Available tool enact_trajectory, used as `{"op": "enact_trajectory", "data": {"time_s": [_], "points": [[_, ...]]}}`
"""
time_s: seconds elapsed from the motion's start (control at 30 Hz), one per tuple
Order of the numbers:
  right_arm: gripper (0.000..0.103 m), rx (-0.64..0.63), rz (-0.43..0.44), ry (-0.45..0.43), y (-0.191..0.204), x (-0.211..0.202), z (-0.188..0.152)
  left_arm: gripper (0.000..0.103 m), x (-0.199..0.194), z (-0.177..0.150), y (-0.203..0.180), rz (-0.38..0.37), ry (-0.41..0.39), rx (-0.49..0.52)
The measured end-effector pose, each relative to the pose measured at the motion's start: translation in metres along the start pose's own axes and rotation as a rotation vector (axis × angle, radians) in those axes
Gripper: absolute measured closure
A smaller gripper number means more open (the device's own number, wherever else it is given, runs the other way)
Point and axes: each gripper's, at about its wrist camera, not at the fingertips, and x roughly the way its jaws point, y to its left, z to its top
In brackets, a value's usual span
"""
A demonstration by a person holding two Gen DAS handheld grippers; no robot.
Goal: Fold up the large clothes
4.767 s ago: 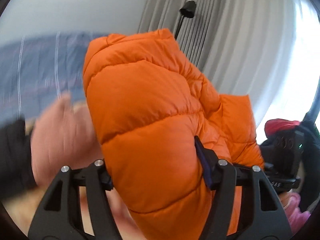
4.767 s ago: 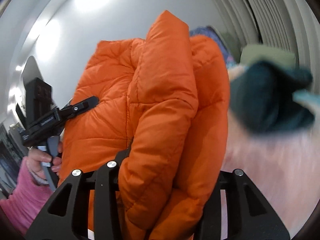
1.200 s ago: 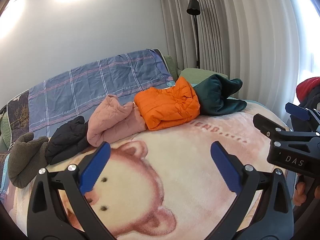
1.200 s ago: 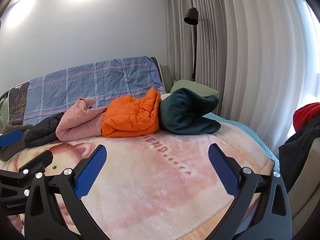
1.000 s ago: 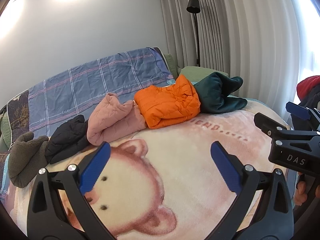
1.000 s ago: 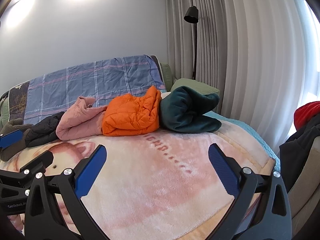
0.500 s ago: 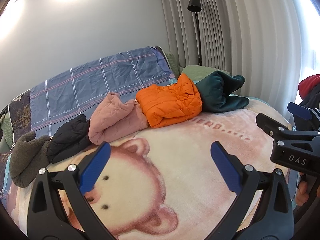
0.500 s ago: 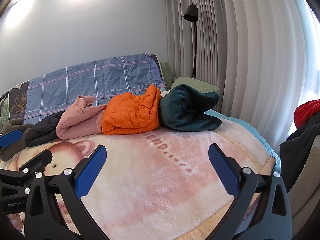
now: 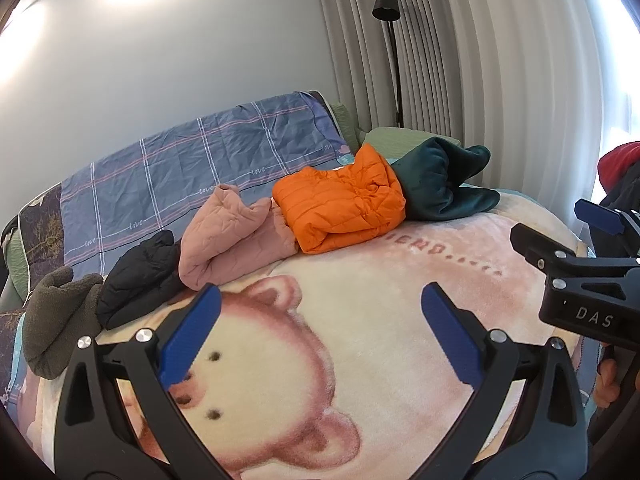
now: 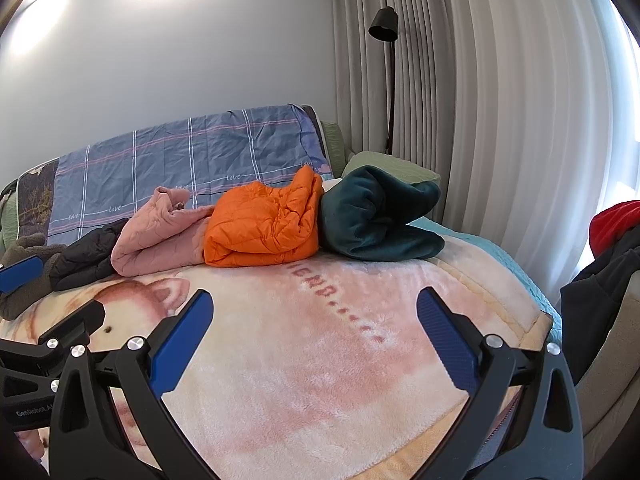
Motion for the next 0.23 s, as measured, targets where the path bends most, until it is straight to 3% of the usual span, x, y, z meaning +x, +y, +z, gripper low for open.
{"op": "enact_trajectory", "data": {"time_s": [0.23], "points": [[0.001,-0.001,0.000,0.005,0.0013,0.0013,-0.0023,0.002,-0.0007,-0.0029,0.0055,0.002,0.010,0.008]]}}
